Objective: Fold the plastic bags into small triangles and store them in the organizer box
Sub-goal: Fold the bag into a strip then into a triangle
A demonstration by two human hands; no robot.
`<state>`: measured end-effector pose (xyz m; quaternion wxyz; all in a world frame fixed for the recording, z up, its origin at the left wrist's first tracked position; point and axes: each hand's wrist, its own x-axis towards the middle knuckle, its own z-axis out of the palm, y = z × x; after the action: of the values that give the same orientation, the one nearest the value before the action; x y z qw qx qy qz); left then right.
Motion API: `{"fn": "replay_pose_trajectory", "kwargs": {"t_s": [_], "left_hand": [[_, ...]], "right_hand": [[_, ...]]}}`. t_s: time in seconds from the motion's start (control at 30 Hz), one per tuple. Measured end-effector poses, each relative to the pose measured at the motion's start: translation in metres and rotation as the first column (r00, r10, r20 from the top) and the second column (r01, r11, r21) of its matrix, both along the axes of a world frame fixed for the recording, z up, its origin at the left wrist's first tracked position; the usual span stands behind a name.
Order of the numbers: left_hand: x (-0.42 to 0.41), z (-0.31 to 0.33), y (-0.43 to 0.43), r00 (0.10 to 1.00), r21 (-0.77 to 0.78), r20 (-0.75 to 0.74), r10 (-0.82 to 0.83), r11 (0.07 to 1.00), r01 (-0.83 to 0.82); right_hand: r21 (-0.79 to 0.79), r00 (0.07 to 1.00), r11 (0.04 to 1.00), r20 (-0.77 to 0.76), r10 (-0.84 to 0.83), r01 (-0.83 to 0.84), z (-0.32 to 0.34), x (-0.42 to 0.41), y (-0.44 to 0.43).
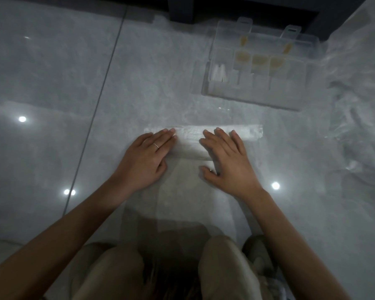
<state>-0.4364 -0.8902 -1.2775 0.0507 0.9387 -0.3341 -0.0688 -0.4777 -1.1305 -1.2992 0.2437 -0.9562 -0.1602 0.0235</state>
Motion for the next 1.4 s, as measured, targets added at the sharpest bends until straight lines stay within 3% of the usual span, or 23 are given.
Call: {"fn": "replay_pose_trajectory", "kwargs": {"t_s": [0.13,0.43,0.73,0.97,1.13,1.4], "left_hand": [[0.004,0.0,0.002,1.0,0.0,0.011,-0.017,1.0,0.017],[-0.001,-0.002,0.0,0.989,-0.086,0.137,-0.051,0.994,0.063],[-0.006,-0.007,-0.001,0.974,-0.121,0.216,-0.073,0.988,0.101],[-0.005,-0.011,0.005,0.983,-0.156,0.17,-0.067,0.983,0.094],[-0.004,-0.009,0.005,0.986,-0.192,0.152,-0.061,0.977,0.091],[-0.005,-0.007,0.005,0.994,-0.243,0.1,-0.035,0.968,0.059]], "right_hand": [[0.006,1.0,1.0,-0.003,-0.011,0.011,-0.001,0.001,-0.001],[0.015,0.979,0.998,0.191,-0.066,0.065,-0.004,0.001,0.006],[0.033,0.97,0.998,0.233,-0.063,0.057,-0.007,0.0,0.006],[0.052,0.955,0.996,0.291,0.051,-0.069,-0.008,0.004,0.005],[0.0,0.959,0.999,0.281,0.047,-0.049,-0.008,0.005,0.013],[0.08,0.921,0.994,0.377,-0.096,0.071,-0.011,0.01,0.026]]}}
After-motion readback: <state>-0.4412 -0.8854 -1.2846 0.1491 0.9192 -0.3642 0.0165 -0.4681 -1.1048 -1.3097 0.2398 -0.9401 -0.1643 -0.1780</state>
